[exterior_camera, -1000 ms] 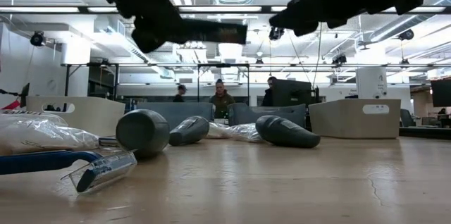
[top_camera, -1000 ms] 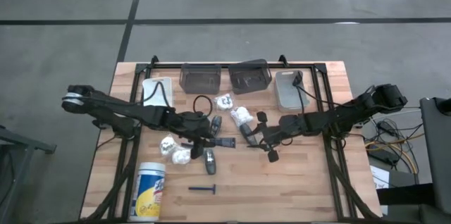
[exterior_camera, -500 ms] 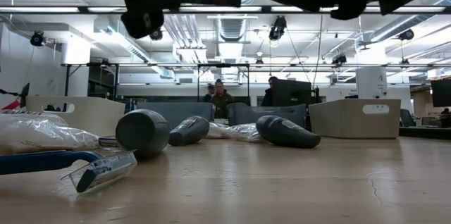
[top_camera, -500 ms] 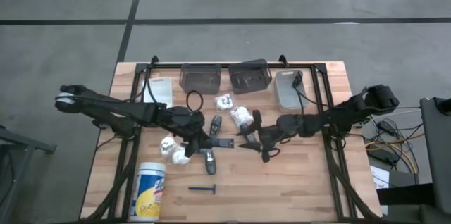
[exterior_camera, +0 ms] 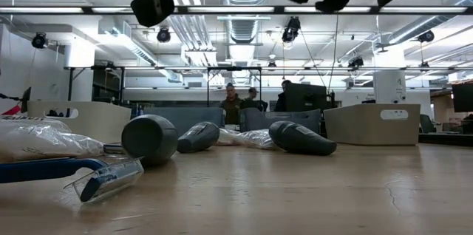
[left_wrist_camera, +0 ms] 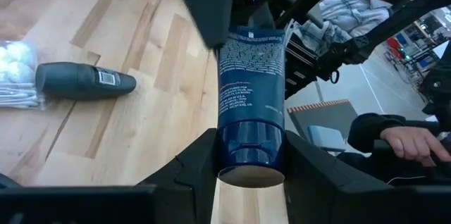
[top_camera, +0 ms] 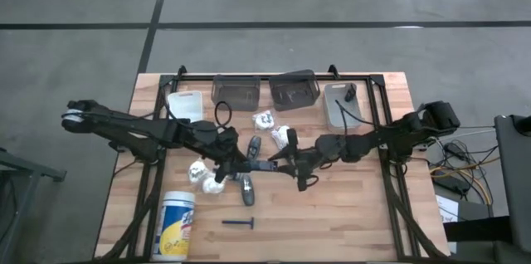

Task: Pick & Place Travel size toiletries
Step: Put the blue shave cream into the gray bin

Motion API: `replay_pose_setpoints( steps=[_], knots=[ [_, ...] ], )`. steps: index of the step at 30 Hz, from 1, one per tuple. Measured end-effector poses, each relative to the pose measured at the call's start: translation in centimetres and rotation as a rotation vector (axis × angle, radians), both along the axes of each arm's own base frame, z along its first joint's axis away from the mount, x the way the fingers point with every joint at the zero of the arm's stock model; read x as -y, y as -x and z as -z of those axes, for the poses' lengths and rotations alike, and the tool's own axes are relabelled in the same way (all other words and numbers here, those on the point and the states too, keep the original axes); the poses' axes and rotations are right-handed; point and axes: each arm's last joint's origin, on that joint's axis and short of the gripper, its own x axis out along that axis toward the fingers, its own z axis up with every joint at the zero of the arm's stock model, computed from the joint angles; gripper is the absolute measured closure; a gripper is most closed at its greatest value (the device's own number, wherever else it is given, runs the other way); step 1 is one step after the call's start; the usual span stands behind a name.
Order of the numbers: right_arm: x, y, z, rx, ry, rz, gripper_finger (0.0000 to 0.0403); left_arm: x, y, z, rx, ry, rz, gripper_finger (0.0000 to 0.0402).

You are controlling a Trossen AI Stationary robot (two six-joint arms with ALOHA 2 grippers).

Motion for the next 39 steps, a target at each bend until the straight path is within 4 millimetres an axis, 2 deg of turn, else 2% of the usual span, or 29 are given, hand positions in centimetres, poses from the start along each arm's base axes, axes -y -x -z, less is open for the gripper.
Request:
replay_pose_setpoints(
  steps=[12, 18, 28, 35, 39],
  knots=[
    [0.0, 1.2, -1.7, -0.004, -0.039, -0.013, 0.0387, -0.1, -0.1, -0.3, 0.035, -0.008, -0.008, 0.0261],
    [0.0, 1.3, -1.6, -0.011, -0.045, -0.013, 0.0393, -0.1, -0.2, -0.4, 0.057, -0.054, 0.003, 0.0248],
    [0.2, 1.3, -1.0, -0.091, -0.123, 0.014, 0.0394, -0.2, -0.3, -0.6, 0.112, -0.174, -0.007, 0.0185],
    [0.7, 1.6, -1.0, -0.192, -0.216, 0.176, 0.0394, -0.3, -0.3, -0.5, 0.135, -0.286, 0.001, 0.0171],
    [0.9, 1.9, -2.3, -0.273, -0.290, 0.256, 0.0394, -0.5, -0.4, -0.5, 0.145, -0.389, -0.026, 0.0174]
  ],
)
